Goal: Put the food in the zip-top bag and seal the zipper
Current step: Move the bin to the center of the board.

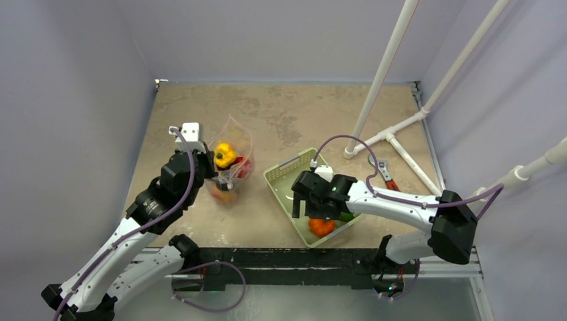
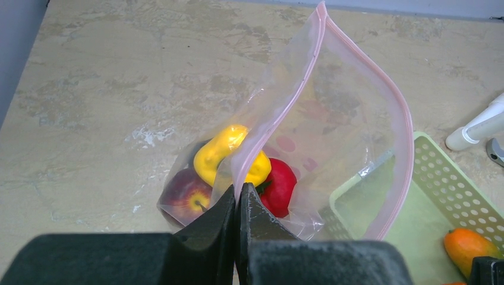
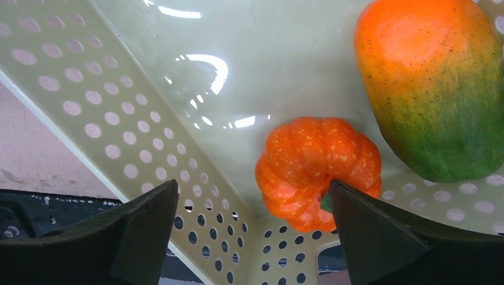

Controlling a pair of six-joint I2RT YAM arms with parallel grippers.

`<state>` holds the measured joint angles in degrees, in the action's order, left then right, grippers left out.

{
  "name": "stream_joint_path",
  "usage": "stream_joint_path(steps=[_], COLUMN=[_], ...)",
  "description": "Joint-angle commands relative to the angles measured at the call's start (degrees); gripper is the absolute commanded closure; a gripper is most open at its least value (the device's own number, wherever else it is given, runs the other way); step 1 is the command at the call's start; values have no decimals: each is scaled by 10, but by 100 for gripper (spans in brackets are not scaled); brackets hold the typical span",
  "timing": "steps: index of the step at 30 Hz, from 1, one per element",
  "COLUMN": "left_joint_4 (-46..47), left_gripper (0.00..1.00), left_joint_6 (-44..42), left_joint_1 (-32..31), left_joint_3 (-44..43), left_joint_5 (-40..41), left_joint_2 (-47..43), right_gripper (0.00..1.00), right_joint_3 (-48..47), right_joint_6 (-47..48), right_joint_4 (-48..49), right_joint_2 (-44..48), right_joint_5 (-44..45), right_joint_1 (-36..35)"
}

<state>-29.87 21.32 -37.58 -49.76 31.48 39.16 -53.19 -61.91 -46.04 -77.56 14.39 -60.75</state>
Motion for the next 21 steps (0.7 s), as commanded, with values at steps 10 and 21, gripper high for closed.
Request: stream_joint_path(steps=[10, 21], left_joint_4=[25, 25], left_gripper=[100, 100], left_joint_6=[-15, -15], left_joint_1=[1, 1], left_joint_3=[1, 1], left_joint_5=[-11, -11], left_joint_2=[-6, -6], right_gripper=[9, 29], right_joint_3=[-112, -153], right_joint_6=[12, 52], right_joint_4=[1, 28], right_joint_2=[-35, -102], right_joint_5=[18, 1], right_joint_1=[-4, -37])
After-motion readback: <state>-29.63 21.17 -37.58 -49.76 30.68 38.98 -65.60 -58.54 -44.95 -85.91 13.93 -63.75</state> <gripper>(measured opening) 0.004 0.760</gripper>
